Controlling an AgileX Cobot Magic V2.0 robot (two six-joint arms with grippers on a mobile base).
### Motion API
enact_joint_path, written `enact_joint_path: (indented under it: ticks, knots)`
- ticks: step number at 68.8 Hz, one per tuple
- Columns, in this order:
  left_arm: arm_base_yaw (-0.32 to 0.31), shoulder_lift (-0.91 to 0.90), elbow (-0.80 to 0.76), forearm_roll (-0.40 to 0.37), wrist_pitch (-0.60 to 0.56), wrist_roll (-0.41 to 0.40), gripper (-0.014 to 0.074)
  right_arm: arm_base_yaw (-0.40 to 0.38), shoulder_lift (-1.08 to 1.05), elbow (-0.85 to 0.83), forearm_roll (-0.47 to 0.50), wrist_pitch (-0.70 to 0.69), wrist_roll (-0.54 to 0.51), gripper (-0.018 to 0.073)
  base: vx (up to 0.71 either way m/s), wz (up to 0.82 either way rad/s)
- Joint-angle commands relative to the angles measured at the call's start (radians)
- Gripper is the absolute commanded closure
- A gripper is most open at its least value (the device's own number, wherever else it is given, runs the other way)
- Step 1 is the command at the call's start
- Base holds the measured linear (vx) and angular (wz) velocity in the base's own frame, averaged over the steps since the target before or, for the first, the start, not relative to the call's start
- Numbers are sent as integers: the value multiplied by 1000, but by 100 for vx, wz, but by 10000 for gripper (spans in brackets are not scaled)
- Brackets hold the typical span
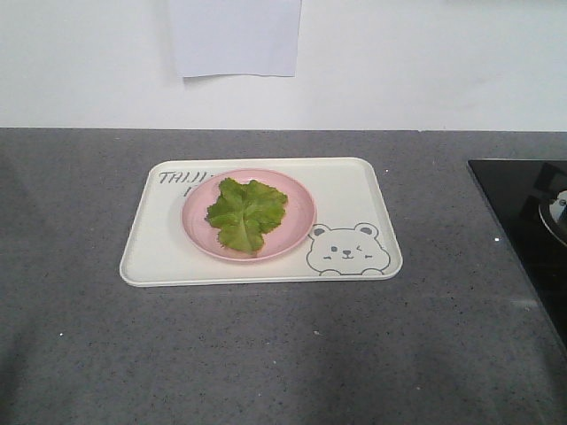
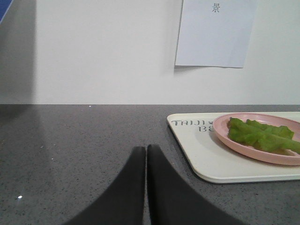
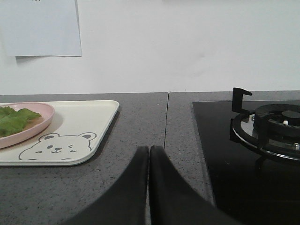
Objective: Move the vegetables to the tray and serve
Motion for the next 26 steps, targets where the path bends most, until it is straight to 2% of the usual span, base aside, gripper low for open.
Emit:
enact_joint_path:
  ticks: [1,26]
  knots:
    - [3,-14,10,-9,-72,0,603,-5,-1,6,-9,-80,1,566,0,0]
    - [3,-14,10,-9,-72,0,603,-5,-1,6,-9,-80,1,566,0,0]
